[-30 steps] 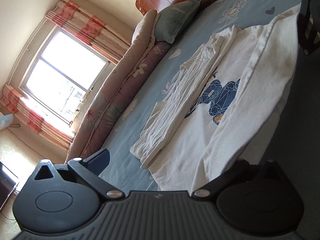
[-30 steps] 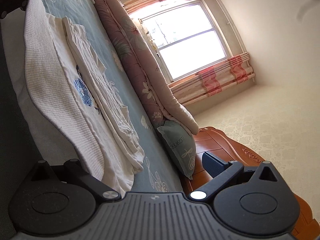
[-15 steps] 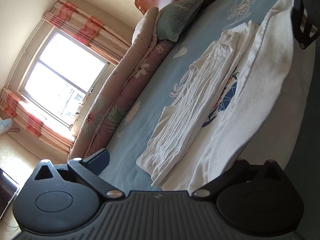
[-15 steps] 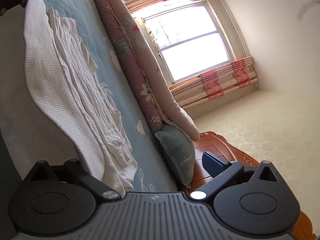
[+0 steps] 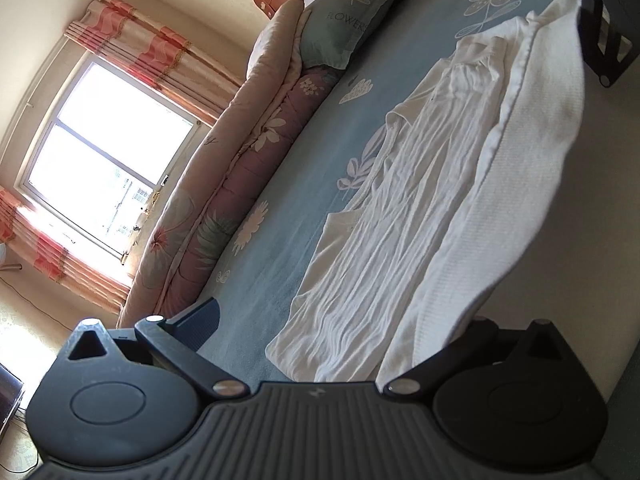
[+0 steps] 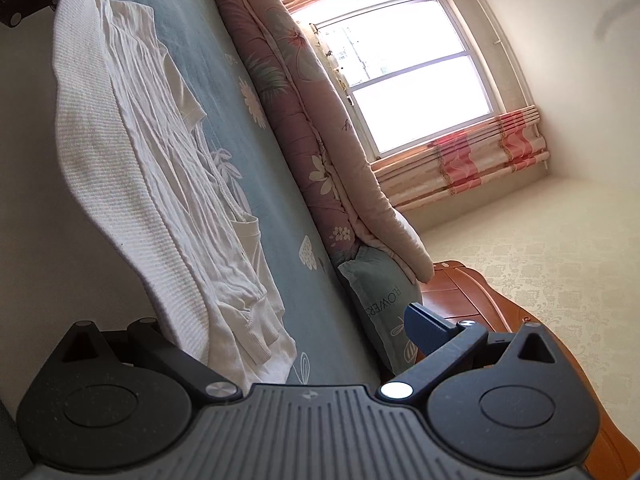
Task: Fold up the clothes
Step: 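Lift the hem with both grippers and fold it over toward the collar, then release the hem and raise both grippers away from the sweatshirt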
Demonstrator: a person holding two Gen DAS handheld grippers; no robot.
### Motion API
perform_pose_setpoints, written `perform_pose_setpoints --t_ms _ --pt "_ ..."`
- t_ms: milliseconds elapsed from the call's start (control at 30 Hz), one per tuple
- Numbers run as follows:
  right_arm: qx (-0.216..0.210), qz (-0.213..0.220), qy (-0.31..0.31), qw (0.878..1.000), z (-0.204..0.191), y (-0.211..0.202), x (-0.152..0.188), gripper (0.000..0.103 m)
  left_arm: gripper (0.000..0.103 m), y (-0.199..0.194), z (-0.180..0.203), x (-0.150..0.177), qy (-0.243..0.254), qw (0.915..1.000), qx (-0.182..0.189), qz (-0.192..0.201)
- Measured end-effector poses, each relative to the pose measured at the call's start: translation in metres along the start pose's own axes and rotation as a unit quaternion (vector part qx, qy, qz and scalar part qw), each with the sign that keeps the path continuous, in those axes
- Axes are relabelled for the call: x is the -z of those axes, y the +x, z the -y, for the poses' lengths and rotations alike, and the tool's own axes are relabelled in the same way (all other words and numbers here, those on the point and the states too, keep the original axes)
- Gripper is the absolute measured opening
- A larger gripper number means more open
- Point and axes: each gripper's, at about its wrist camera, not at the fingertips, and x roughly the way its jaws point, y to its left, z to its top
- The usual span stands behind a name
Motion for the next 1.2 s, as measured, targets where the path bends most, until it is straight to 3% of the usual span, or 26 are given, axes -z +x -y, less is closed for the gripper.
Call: perform_pose_setpoints --t_ms 367,700,900,1067,1200 --pt "0.039 0.008 0.002 0.999 0.021 0.063 -0.020 0.103 0.103 0.054 -0.029 -0.020 -0.004 0.9997 -0.023 0.011" --pt "0.021 -0.005 -0.012 1.000 0.004 0.125 -0.029 0.103 0.103 0.113 -0.029 -0.020 -0.015 0.9997 -0.010 -0.017" --pt "-0.052 -0.029 0.004 0.998 0.002 0.142 -0.026 0.103 0.102 0.133 -0.033 -0.012 -0.044 0.9967 0.049 -0.048" --pt "-0.108 -0.032 0.071 0.991 0.028 0.121 -0.013 0.103 0.102 0.108 -0.042 -0.004 -0.047 0.9954 0.076 -0.034" --pt "-0.125 -0.032 0.098 0.987 0.041 0.114 0.000 0.103 0.102 0.101 -0.056 -0.001 -0.064 0.9939 0.086 -0.027"
